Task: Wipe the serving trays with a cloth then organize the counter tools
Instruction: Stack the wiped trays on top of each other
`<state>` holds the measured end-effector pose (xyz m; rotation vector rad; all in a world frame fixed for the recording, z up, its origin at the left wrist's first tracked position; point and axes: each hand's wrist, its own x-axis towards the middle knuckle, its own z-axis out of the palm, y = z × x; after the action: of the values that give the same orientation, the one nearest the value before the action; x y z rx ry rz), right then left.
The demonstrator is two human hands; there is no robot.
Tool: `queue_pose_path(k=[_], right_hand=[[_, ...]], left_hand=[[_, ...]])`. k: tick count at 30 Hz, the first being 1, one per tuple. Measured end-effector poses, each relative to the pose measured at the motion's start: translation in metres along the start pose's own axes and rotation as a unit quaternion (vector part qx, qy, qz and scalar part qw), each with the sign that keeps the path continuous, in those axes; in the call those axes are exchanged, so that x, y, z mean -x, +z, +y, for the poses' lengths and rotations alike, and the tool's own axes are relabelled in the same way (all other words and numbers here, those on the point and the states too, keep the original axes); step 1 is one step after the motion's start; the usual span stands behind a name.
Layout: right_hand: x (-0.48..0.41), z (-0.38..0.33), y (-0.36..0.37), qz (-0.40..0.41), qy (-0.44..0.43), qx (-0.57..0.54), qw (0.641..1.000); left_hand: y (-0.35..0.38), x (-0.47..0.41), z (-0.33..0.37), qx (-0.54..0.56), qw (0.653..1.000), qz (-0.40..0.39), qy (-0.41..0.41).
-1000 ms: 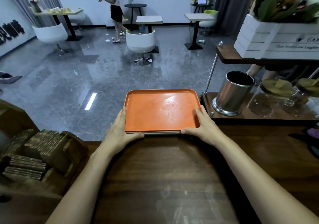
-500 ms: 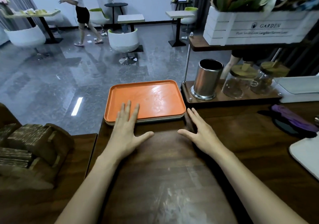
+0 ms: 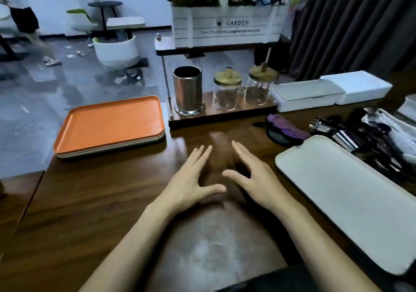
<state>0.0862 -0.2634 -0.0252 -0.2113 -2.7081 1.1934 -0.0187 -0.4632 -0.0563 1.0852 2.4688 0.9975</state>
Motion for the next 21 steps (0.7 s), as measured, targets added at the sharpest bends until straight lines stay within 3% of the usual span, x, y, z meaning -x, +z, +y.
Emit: queue_pose_path(k=[8, 15, 21], right_hand=[[0.068, 0.068, -0.1, 0.017, 0.008, 0.016, 1.0], [0.106, 0.111, -0.148, 0.004, 0.053, 0.049, 0.997], [0.121, 0.136, -0.152, -0.032, 0.128, 0.113, 0.985]], left_hand=[[0.096, -0.033, 0.101, 0.023, 0.999, -0.004, 0.023], [0.146, -0.052, 0.143, -0.003, 0.999, -0.018, 0.027], [0.155, -0.094, 0.155, -0.149, 0.982, -0.044, 0.104]])
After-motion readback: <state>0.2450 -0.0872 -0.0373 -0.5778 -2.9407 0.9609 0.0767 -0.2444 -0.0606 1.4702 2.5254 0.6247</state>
